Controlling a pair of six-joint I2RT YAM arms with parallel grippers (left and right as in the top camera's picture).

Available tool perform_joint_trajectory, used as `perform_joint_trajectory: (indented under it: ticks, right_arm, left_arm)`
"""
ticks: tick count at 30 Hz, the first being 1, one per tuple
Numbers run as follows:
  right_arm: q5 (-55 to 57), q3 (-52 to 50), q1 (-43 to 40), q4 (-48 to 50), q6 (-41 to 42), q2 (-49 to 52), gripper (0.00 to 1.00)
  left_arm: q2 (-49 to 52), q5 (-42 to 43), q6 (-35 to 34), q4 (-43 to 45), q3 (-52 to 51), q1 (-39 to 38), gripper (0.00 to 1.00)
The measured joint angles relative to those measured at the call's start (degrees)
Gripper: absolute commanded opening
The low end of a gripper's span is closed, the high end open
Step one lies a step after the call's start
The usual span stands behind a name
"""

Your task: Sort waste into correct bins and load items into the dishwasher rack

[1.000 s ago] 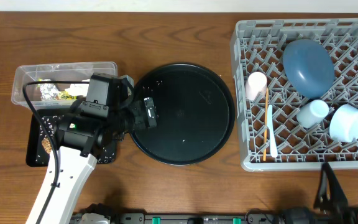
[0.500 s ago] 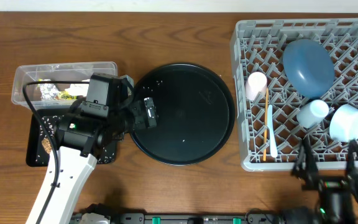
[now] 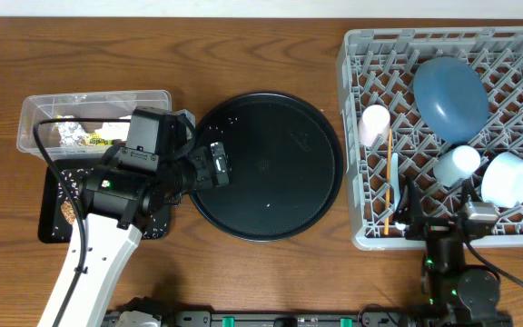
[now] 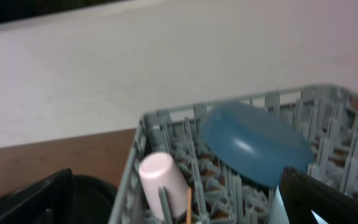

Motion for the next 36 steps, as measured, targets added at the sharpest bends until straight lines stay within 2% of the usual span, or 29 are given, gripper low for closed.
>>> perform_joint_trajectory:
  ticks: [8,21,36]
  right_arm:
    - [0.0,-6.3,0.0,1.0,1.0,0.0,0.99]
    - [-1.4,-6.4,0.0,-0.1,-3.2,0.0,1.00]
    - [-1.4,-6.4,0.0,-0.1,-3.9,0.0,0.99]
  left_arm:
    - [0.0,0.0,0.0,0.0,0.0,0.0,0.98]
    - [0.0,0.0,0.0,0.0,0.0,0.0,0.98]
    - [0.0,0.0,0.0,0.0,0.0,0.0,0.98]
